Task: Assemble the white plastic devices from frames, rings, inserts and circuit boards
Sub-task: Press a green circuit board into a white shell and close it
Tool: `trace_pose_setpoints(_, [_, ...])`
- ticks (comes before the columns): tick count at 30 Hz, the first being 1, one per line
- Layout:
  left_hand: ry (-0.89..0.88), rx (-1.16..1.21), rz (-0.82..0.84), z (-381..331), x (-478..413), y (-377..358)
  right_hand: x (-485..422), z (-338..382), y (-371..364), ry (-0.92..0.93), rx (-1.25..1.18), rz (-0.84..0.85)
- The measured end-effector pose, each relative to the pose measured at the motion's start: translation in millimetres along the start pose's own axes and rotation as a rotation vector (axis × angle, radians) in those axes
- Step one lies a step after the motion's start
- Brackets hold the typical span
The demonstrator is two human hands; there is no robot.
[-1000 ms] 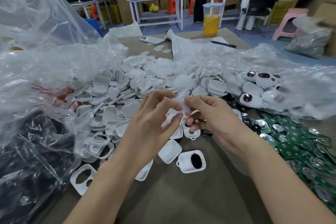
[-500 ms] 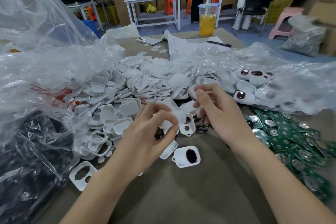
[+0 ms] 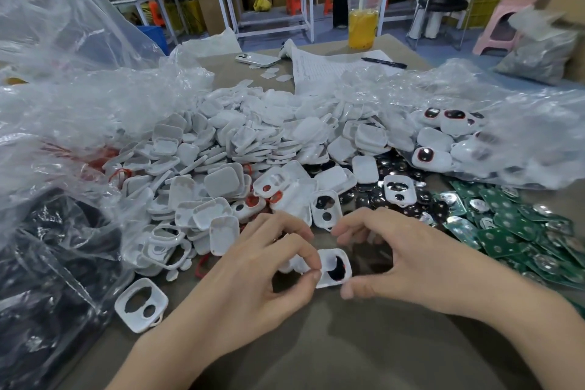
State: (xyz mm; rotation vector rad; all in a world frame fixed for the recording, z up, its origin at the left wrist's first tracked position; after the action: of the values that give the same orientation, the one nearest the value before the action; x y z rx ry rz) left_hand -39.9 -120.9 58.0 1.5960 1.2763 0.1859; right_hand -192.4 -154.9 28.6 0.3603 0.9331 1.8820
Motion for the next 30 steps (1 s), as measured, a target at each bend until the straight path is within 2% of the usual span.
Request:
trace_pose_setpoints(9, [-0.108,-0.070,-0.015,-11.0,-3.2,-5.6,-1.7,7.6,-5.1,0.037,0.033,0.037])
trace_pose_setpoints(22, [-0.152,-0.135,0.063,-14.7,-1.6,-16.1,-1.9,10.2,-2.8,0.027,0.068,0.039])
trace_pose_setpoints(30, [-0.168,-0.102,0.035,-18.6,0.5,-10.9,-2.6,11.4,-1.9,0.035,0.058,0.031])
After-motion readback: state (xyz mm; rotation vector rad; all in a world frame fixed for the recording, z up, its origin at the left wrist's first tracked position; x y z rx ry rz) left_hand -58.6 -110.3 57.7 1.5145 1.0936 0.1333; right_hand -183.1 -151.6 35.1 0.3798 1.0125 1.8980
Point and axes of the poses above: each hand's wrist, its own x-axis away from the middle knuckle, its own y-axis out of the back of the hand, z = x × y, the point moved 9 cm from there along -x, towards the middle knuckle, and after that the axes turned 7 degrees about -z, right-handed, at the moved point
